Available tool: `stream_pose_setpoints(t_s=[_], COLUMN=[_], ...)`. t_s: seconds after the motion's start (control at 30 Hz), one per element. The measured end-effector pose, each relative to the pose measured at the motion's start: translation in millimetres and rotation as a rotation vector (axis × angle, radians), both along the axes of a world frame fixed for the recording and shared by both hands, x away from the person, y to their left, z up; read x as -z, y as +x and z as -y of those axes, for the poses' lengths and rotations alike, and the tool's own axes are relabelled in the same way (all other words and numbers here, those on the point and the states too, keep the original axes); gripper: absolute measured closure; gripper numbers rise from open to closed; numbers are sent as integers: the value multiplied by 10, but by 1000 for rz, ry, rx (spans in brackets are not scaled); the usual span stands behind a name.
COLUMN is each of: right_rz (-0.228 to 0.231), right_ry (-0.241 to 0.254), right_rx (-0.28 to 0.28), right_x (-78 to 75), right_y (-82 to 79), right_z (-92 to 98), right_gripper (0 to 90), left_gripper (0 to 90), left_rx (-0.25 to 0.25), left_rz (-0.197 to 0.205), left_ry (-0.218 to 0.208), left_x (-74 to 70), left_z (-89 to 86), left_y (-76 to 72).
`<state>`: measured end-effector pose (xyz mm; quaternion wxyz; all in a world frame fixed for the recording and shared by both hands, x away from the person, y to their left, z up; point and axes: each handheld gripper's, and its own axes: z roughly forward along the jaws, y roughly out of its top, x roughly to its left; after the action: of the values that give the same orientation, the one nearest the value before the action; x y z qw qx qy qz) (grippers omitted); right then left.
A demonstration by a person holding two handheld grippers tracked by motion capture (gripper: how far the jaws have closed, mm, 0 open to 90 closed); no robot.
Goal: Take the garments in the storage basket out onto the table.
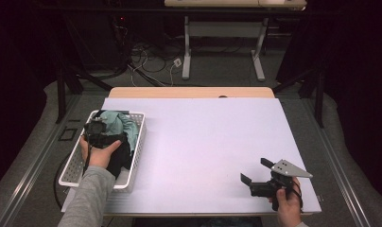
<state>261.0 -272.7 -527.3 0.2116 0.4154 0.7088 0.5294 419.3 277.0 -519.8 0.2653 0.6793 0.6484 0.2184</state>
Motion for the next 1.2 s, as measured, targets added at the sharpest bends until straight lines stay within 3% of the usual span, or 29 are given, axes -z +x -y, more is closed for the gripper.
stream_pose_setpoints(t_s=[0.17, 0.5, 0.63, 0.87, 0.97, 1.2], right_rz=[1, -8, -4, -3, -7, -8], right_ry=[-2, -5, -4, -6, -6, -7], right_rx=[-3, -10, -11, -15, -14, -15], right_x=[2, 1, 2, 4, 3, 5], right_y=[3, 4, 5, 10, 9, 12], right_z=[1, -6, -6, 0, -3, 1], right_gripper=[0, 0, 0, 1, 2, 3], left_gripper=[38, 278, 326, 539, 688, 765], left_rx=[1, 0, -9, -28, -33, -52], left_rz=[-16, -9, -6, 3, 1, 0], left_ry=[4, -1, 14, -14, 0, -38], left_x=[7, -33, -40, -83, -95, -106], left_z=[-14, -128, -127, -177, -207, -267], left_y=[0, -51, -59, -89, -105, -131])
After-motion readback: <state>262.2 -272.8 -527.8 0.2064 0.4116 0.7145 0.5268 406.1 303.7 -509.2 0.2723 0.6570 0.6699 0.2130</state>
